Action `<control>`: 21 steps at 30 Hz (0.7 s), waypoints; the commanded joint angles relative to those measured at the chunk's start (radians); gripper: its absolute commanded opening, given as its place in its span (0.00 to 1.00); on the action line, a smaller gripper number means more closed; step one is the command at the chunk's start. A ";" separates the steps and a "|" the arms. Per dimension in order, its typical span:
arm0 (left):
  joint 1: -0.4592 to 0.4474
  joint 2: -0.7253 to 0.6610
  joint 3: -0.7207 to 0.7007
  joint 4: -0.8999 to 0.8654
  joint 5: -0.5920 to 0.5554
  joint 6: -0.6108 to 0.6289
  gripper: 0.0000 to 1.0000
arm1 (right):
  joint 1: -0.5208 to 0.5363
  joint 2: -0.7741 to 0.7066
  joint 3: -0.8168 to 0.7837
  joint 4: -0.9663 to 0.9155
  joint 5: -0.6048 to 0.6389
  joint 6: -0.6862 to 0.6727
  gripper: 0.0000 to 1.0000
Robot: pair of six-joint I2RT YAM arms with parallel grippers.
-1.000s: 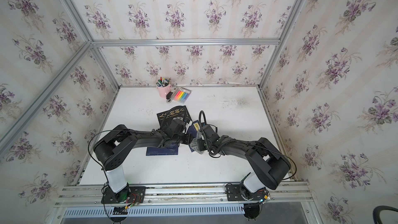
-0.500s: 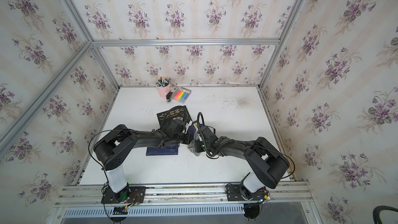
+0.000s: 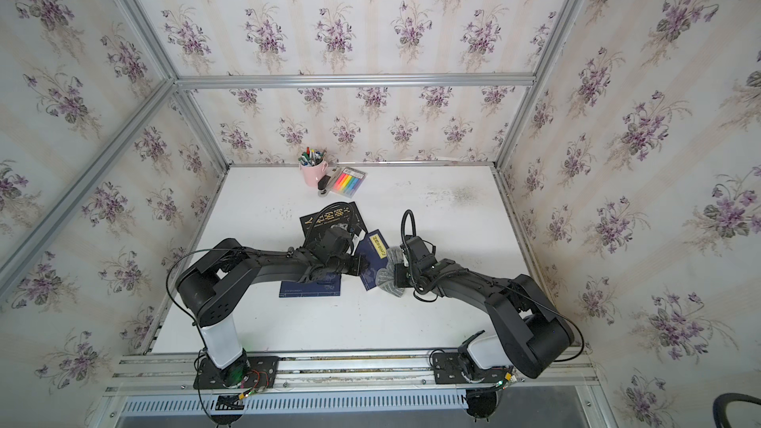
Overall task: Wipe the cover of the book
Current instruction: Wipe the dirt from the cover of the book.
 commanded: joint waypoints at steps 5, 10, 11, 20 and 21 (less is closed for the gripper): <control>0.005 0.020 -0.006 -0.157 -0.074 -0.004 0.00 | 0.065 0.020 0.020 -0.059 -0.025 0.015 0.00; 0.005 0.024 -0.004 -0.153 -0.070 -0.008 0.00 | 0.152 0.072 0.043 -0.016 -0.050 0.059 0.00; 0.006 0.022 -0.006 -0.153 -0.071 -0.008 0.00 | 0.166 0.081 0.044 -0.002 -0.057 0.070 0.00; 0.008 0.003 -0.009 -0.164 -0.079 -0.002 0.00 | 0.128 0.093 0.053 -0.009 -0.013 0.060 0.00; 0.008 0.002 -0.008 -0.164 -0.076 -0.002 0.00 | 0.112 0.090 0.051 -0.012 -0.013 0.054 0.00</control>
